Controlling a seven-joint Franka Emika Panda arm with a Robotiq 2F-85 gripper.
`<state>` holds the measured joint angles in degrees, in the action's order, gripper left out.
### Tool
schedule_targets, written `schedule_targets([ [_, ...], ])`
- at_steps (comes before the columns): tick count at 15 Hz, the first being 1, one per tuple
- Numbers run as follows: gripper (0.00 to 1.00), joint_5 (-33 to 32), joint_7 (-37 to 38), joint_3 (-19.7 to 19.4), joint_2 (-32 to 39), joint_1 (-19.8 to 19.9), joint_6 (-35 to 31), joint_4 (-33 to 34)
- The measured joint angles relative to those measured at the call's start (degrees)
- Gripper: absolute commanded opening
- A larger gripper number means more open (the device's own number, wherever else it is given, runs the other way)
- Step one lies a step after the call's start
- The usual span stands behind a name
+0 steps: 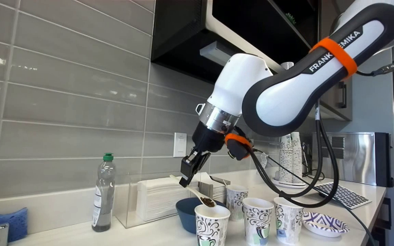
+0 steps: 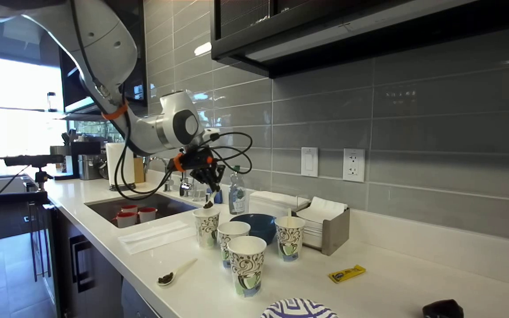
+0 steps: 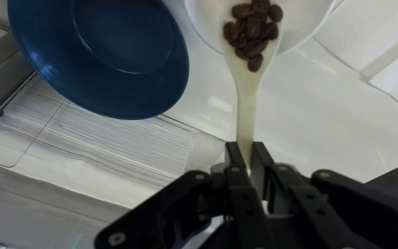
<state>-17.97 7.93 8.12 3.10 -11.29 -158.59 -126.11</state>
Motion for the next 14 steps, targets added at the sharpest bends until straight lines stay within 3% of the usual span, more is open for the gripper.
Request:
schedule_targets([
  [7,0.03,-15.09,15.16,-1.31,-3.08,0.03,-5.65,-4.20],
  [14,0.03,-28.45,27.07,-1.72,-4.08,0.11,-6.32,-4.63],
])
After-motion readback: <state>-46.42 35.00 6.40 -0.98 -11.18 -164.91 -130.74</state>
